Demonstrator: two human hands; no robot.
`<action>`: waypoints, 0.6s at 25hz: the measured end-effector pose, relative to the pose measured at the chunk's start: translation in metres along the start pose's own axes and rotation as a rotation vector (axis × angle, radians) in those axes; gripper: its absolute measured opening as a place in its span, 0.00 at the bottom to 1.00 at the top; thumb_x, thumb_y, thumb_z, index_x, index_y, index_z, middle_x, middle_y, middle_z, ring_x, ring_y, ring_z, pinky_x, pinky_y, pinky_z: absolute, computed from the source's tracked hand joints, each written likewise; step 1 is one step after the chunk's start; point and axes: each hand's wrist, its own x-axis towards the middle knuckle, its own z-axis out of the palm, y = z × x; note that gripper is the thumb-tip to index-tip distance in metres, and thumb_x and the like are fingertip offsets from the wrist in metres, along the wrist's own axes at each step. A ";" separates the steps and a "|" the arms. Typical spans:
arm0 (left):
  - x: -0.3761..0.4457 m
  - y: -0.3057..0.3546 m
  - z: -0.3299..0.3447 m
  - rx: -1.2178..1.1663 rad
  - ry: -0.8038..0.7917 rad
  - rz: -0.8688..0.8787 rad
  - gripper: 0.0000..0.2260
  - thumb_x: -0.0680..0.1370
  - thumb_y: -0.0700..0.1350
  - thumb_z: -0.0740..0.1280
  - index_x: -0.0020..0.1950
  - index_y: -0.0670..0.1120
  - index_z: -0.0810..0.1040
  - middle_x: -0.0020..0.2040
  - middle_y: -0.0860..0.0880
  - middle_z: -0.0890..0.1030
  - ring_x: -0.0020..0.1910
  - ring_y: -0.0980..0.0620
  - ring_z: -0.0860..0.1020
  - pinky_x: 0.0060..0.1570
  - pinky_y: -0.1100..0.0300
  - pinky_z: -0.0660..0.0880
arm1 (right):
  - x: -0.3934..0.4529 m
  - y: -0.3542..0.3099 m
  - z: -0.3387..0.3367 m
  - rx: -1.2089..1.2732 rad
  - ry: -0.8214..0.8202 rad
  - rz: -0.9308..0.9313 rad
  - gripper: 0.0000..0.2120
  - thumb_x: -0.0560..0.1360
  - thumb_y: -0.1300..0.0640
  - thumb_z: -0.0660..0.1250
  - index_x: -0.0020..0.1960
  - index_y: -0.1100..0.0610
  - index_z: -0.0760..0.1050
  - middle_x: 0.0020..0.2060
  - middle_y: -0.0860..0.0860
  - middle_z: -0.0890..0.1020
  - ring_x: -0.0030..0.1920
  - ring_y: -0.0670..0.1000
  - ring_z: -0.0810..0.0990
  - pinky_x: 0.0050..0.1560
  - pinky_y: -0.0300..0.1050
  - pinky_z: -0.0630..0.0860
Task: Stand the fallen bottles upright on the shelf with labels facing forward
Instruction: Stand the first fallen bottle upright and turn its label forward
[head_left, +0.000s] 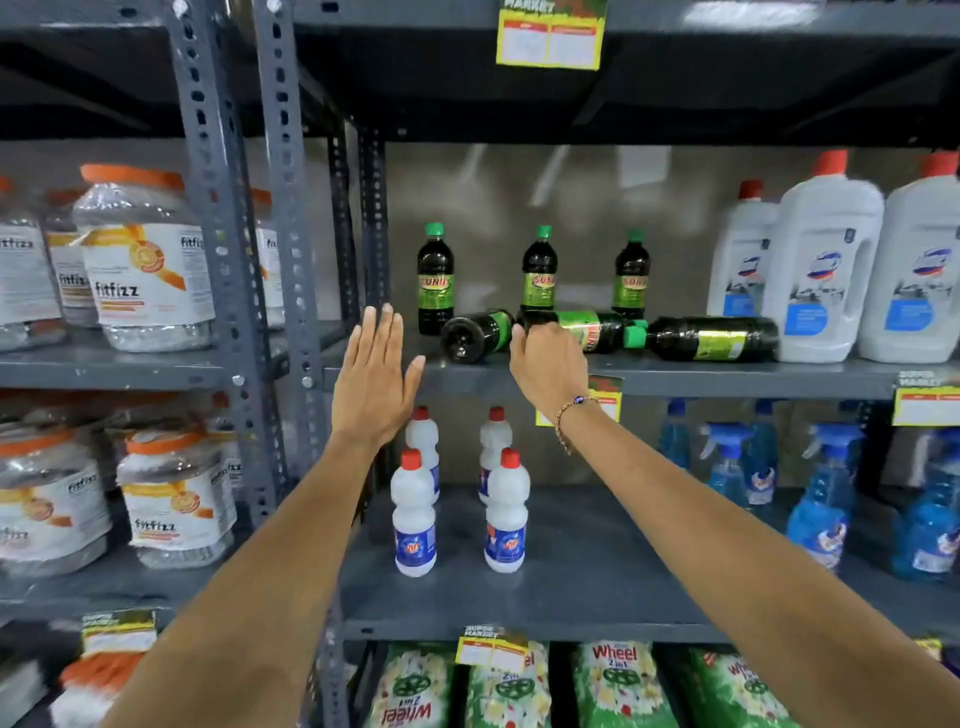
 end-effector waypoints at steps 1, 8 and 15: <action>-0.004 -0.011 0.005 -0.002 -0.019 -0.014 0.31 0.82 0.57 0.42 0.78 0.39 0.54 0.79 0.42 0.54 0.78 0.47 0.47 0.77 0.52 0.45 | 0.005 -0.011 0.007 0.012 -0.008 0.043 0.22 0.81 0.52 0.53 0.44 0.67 0.77 0.45 0.65 0.82 0.47 0.64 0.81 0.39 0.49 0.70; -0.013 -0.052 0.022 -0.062 0.064 0.044 0.26 0.81 0.56 0.52 0.69 0.37 0.70 0.68 0.40 0.73 0.69 0.41 0.69 0.72 0.50 0.60 | 0.046 -0.073 0.025 -0.152 -0.080 0.185 0.27 0.77 0.41 0.57 0.50 0.64 0.79 0.49 0.60 0.82 0.52 0.61 0.81 0.41 0.47 0.71; -0.016 -0.062 0.034 0.040 0.195 0.135 0.21 0.81 0.53 0.52 0.56 0.40 0.77 0.54 0.41 0.81 0.52 0.42 0.78 0.56 0.51 0.71 | 0.071 -0.099 0.028 -0.443 -0.368 0.255 0.27 0.73 0.41 0.63 0.62 0.60 0.74 0.62 0.58 0.77 0.62 0.58 0.77 0.53 0.47 0.75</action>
